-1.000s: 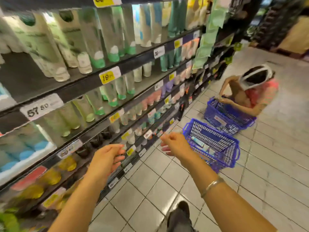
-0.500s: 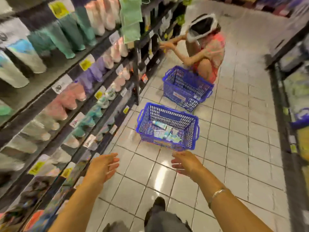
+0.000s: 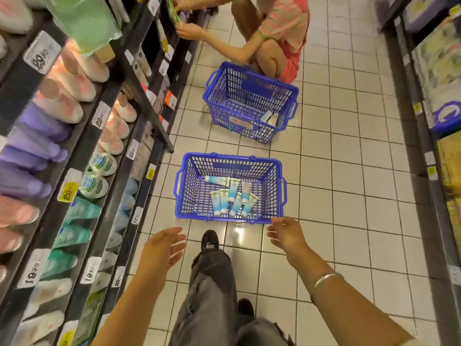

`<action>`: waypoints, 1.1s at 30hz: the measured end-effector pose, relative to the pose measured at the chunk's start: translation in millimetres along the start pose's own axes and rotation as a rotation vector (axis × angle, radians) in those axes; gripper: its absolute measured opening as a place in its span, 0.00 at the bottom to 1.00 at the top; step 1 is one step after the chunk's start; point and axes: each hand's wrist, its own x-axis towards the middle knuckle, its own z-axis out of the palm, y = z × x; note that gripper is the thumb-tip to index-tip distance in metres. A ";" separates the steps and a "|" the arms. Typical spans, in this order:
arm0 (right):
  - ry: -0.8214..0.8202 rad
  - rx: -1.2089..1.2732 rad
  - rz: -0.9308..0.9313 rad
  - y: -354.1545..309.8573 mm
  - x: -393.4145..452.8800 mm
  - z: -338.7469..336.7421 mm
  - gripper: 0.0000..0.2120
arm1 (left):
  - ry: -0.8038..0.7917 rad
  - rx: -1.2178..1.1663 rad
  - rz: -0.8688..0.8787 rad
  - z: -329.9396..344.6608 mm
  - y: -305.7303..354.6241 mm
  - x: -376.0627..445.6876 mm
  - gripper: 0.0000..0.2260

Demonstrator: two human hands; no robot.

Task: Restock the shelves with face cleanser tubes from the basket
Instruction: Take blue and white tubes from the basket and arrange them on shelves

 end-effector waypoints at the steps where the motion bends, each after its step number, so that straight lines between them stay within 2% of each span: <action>1: 0.008 0.008 0.010 -6.3 11.8 7.6 0.04 | -0.015 0.032 -0.013 6.7 9.8 15.1 0.07; 7: 0.062 -0.092 -0.001 -33.1 110.6 49.8 0.05 | -0.055 0.194 -0.064 50.1 42.7 134.6 0.04; 12: 0.079 -0.353 -0.014 -12.7 213.1 75.7 0.10 | -0.059 0.234 -0.156 85.8 24.7 246.1 0.03; 15: 0.096 -0.424 0.018 20.3 293.0 90.9 0.12 | -0.057 0.249 -0.154 108.7 -13.4 323.8 0.08; 19: -0.015 -0.561 0.055 70.0 379.2 103.0 0.05 | -0.013 0.305 -0.178 133.7 -70.8 415.8 0.11; 23: 0.006 -0.691 0.060 117.7 465.3 120.8 0.15 | 0.002 0.367 -0.234 164.7 -138.1 501.7 0.12; 26: 0.033 -0.649 -0.032 143.3 512.5 138.0 0.06 | 0.002 0.494 -0.219 181.2 -178.7 548.3 0.06; 27: 0.045 -0.630 -0.073 148.9 525.4 144.6 0.07 | 0.000 0.550 -0.229 186.7 -187.5 557.1 0.01; 30: 0.025 -0.628 -0.120 159.1 556.2 165.5 0.16 | -0.003 0.614 -0.287 195.7 -214.0 578.2 0.19; 33: 0.064 -0.744 -0.065 163.3 579.4 184.7 0.28 | 0.021 0.641 -0.301 200.0 -225.7 594.1 0.20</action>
